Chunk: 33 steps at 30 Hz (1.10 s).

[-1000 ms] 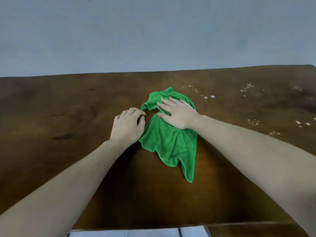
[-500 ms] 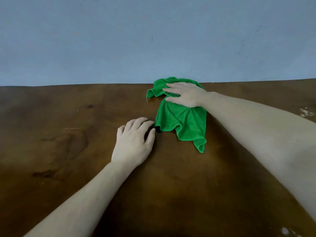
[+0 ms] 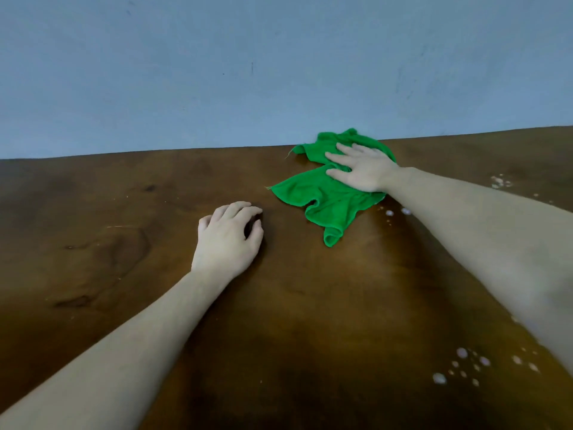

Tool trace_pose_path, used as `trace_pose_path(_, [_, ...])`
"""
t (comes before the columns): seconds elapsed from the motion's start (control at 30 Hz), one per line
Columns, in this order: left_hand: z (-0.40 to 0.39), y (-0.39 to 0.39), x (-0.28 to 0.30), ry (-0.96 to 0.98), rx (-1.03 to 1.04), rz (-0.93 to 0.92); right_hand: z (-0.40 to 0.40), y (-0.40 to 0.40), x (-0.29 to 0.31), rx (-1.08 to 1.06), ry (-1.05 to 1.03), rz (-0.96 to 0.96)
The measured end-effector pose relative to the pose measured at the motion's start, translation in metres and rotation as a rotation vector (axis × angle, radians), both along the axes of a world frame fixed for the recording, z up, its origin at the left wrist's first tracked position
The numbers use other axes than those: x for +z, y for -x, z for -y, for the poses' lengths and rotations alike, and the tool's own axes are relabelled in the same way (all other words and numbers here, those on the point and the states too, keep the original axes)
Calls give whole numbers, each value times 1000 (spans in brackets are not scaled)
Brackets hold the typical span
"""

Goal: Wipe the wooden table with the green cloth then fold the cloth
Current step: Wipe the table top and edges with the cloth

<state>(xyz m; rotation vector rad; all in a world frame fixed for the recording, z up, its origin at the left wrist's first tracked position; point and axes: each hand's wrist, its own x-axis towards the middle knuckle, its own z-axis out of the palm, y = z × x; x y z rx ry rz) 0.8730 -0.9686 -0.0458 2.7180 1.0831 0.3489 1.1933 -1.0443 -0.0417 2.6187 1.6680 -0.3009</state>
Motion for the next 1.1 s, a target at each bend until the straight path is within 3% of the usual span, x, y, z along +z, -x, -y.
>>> trace_pose_path(0.33, [71, 52, 6, 73, -130, -52, 117, 147, -3, 57, -33, 18])
trace_pose_path(0.67, [176, 164, -3, 27, -264, 94, 264, 310, 0, 104, -83, -25])
trace_pose_path(0.93, [215, 191, -1, 52, -296, 110, 328, 346, 9, 117, -148, -107])
trace_pose_path(1.1, [222, 188, 1, 58, -274, 150, 318, 358, 1, -1, -239, -7])
